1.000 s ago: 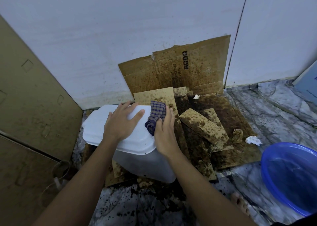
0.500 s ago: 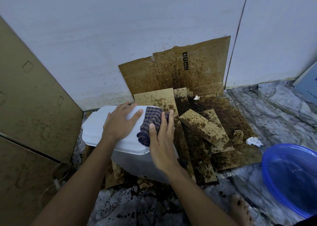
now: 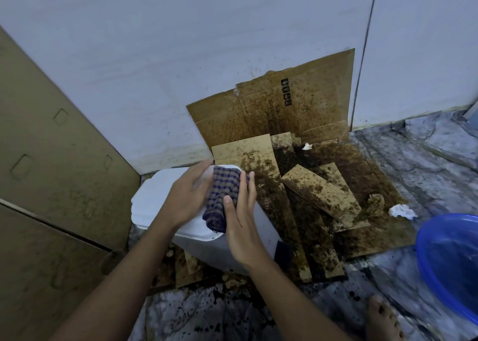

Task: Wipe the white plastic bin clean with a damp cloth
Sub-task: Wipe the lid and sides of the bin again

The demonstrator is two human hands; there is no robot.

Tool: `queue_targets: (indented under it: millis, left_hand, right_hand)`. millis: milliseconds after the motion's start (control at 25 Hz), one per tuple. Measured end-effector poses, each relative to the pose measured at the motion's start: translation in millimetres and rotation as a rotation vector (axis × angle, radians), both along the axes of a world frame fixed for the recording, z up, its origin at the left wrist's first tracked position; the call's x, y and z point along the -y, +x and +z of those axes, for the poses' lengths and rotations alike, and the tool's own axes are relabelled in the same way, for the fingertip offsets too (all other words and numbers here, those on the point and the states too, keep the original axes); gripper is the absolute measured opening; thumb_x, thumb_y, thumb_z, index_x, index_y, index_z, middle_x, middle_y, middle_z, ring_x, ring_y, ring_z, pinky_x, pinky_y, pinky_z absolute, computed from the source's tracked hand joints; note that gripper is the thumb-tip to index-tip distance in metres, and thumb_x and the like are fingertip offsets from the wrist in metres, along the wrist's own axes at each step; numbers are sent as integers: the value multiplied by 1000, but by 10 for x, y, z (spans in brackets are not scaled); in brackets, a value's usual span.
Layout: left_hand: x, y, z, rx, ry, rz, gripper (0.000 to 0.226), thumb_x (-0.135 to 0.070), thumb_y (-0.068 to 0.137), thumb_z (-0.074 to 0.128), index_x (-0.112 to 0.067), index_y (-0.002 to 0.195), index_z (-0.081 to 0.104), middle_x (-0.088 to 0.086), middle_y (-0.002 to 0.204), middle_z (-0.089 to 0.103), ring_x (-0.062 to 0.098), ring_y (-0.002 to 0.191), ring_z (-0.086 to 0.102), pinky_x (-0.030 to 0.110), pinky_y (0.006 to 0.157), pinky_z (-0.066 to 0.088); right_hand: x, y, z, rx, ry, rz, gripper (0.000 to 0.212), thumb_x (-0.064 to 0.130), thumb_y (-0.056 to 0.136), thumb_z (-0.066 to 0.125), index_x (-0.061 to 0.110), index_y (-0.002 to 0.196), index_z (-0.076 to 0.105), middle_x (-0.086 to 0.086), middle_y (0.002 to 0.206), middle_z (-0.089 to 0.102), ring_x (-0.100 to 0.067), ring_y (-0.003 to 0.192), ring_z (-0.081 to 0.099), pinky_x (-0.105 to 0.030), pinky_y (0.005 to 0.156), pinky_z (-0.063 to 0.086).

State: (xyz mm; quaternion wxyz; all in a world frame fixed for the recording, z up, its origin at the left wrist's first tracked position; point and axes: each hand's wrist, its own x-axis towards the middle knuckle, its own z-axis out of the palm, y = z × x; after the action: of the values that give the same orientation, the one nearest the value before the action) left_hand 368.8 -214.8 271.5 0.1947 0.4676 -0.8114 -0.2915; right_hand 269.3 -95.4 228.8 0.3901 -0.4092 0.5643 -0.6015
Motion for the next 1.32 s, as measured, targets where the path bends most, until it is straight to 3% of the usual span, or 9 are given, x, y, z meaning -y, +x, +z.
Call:
queue_targets:
  millis: [120,200,280,440,720,840,1120,1240,1320]
  left_hand:
    - [-121,-103,-93,6,52,-12,58,-65,103,19,-40,148,46,-11,158,43,11,148,34,51,123,22]
    - [-92,-95,-139,67,17,-46,72,-78,94,8,-45,149,40,-14,162,35,8,151,25,54,124,16]
    - [-33,-71,-140,114,-6,-65,80,-84,88,5,-47,151,35,-15,164,30,6,152,20,53,125,14]
    - [47,-11,-127,176,-56,-104,88,-91,82,16,-43,155,30,-14,165,27,10,154,20,53,124,17]
    - [56,141,-100,189,-48,-133,79,-87,84,21,-50,153,29,-15,167,21,11,155,15,54,125,13]
    - [1,95,-64,210,-30,-129,75,-82,84,22,-52,152,29,-16,167,20,12,155,14,50,126,10]
    - [-6,89,-52,201,-10,-125,64,-67,93,31,-47,153,31,-15,166,22,13,154,17,47,126,11]
    - [54,144,-71,189,-1,-108,62,-66,94,33,-48,153,30,-16,166,23,11,153,18,49,125,13]
    - [75,194,-62,167,11,-104,56,-64,97,37,-52,152,28,-18,165,24,9,153,18,50,125,13]
  right_hand:
    - [13,-29,-46,-20,-7,-68,65,47,105,30,40,159,-4,34,158,-18,13,142,10,3,87,40]
    - [6,-113,-92,-57,-3,-110,63,40,107,33,31,161,2,30,159,-10,2,147,13,-11,105,40]
    - [-17,-200,-105,-98,8,-102,63,34,108,36,23,162,6,27,158,-4,8,144,15,-19,113,37]
    - [-28,-284,-89,-163,4,-75,63,30,107,42,13,160,13,16,158,3,31,128,11,5,98,28]
    - [-52,-257,-210,-180,44,-91,65,38,105,40,15,160,14,16,157,4,15,131,20,0,99,31]
    - [-51,-193,-319,-163,61,-107,64,32,106,38,19,161,8,19,157,0,25,130,15,4,99,29]
    - [-140,-62,-641,-227,204,-72,51,44,108,26,57,152,4,22,161,-11,-7,147,-1,-44,115,24]
    - [-75,38,-660,-296,245,-112,50,50,107,15,55,154,-2,25,162,-25,-9,151,-18,-59,119,2]
    - [6,78,-654,-349,220,-148,64,68,96,-1,45,157,-5,22,161,-31,-7,148,-33,-56,118,-14]
